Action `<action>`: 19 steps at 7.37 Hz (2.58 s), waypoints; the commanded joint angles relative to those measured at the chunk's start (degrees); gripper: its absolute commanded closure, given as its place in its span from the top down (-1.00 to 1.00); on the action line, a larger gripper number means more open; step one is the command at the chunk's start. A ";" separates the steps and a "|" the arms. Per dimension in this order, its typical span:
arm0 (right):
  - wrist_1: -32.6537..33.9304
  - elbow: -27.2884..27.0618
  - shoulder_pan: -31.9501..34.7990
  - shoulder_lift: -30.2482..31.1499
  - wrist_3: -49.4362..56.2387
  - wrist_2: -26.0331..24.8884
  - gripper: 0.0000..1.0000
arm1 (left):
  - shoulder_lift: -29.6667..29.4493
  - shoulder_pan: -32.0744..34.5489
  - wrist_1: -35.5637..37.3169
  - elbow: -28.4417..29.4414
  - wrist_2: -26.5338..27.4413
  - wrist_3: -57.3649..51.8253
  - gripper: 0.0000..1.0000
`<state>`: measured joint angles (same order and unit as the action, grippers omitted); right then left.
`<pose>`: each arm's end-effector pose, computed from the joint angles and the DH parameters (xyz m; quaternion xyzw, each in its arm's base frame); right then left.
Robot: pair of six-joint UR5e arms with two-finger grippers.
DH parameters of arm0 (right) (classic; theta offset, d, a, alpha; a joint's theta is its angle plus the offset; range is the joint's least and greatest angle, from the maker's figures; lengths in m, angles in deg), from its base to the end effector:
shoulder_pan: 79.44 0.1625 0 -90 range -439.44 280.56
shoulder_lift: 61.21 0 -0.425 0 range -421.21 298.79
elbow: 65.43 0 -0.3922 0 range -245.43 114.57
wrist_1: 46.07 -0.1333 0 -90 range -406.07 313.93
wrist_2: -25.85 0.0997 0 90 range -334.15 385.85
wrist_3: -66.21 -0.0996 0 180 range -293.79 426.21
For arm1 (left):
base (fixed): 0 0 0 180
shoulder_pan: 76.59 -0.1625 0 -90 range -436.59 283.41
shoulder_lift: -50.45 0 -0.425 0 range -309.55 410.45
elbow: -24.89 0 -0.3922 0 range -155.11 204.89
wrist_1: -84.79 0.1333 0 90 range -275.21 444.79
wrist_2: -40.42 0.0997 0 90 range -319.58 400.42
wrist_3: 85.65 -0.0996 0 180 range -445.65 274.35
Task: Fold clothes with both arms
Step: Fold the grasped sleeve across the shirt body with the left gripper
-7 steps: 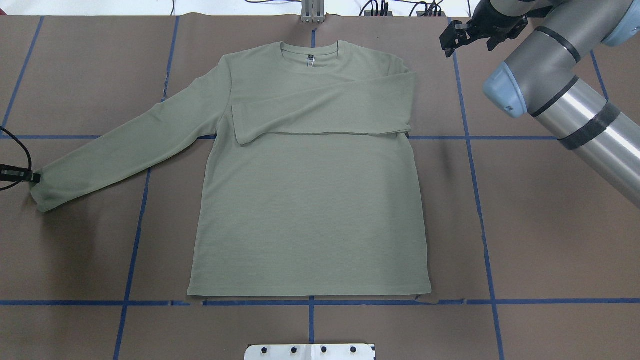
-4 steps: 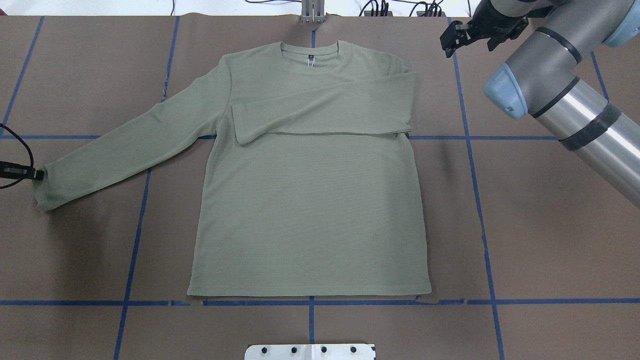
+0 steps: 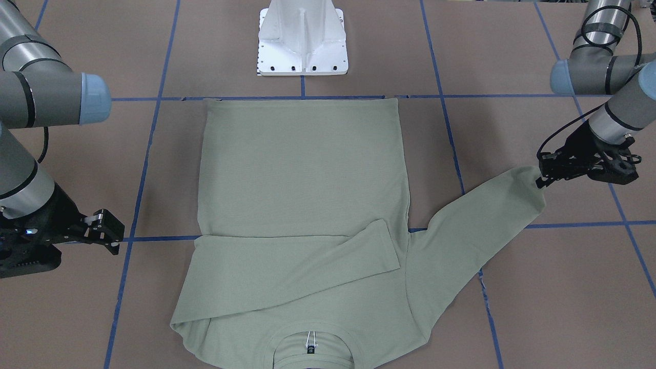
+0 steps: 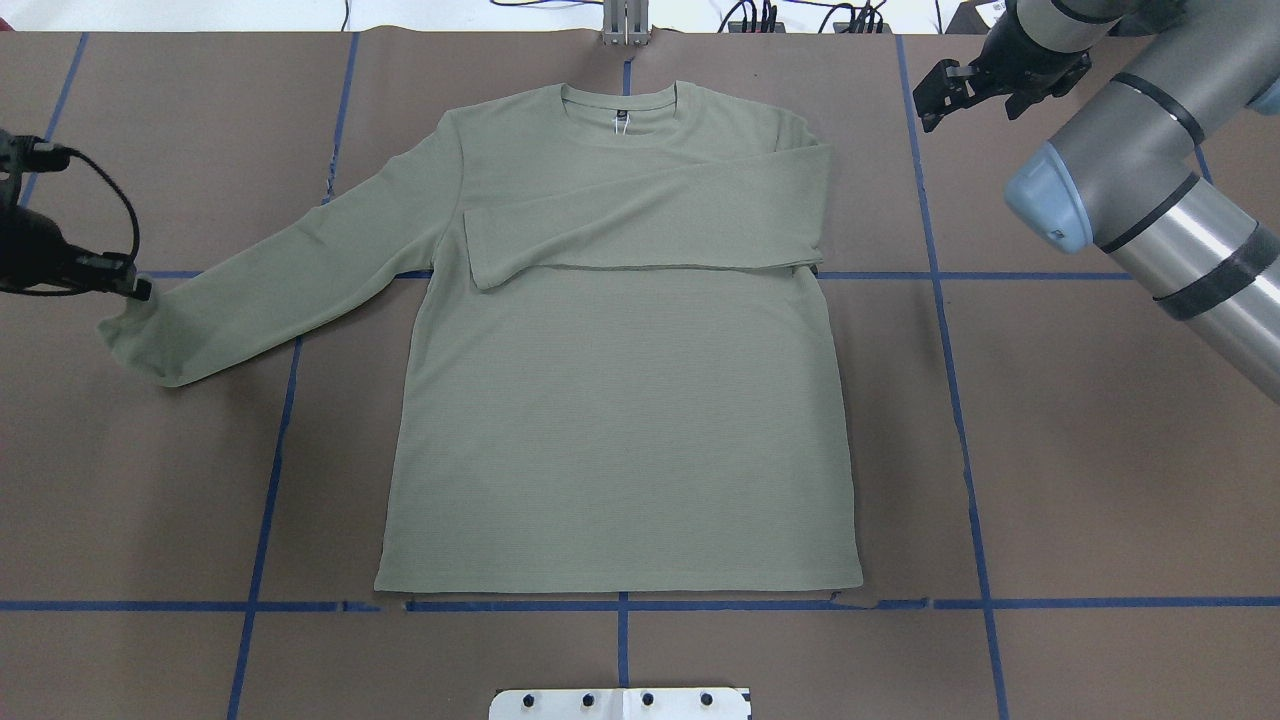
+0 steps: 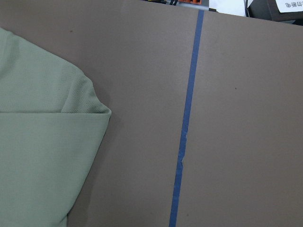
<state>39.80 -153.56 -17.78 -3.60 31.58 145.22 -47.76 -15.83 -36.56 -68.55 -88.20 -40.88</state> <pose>-0.2565 -0.6535 0.3369 0.1193 -0.3568 -0.0247 0.9262 0.2167 -0.5328 0.4929 0.0910 0.4539 0.0014 0.8864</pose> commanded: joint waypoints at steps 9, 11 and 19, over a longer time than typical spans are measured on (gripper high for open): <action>0.18 0.32 6.99 5.15 11.69 4.74 1.00 | -51.54 -11.86 8.22 27.45 4.52 21.66 -1.00; 0.18 0.33 7.07 5.24 11.69 4.83 1.00 | -54.98 -15.13 3.85 31.99 4.52 21.95 -1.00; 0.09 -0.03 6.98 5.42 11.69 4.83 1.00 | -60.70 -25.34 -12.39 44.64 14.80 24.32 -1.00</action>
<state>39.89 -153.57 -10.80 1.85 43.27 150.11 -107.75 -40.44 -45.87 -25.90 -74.44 -17.41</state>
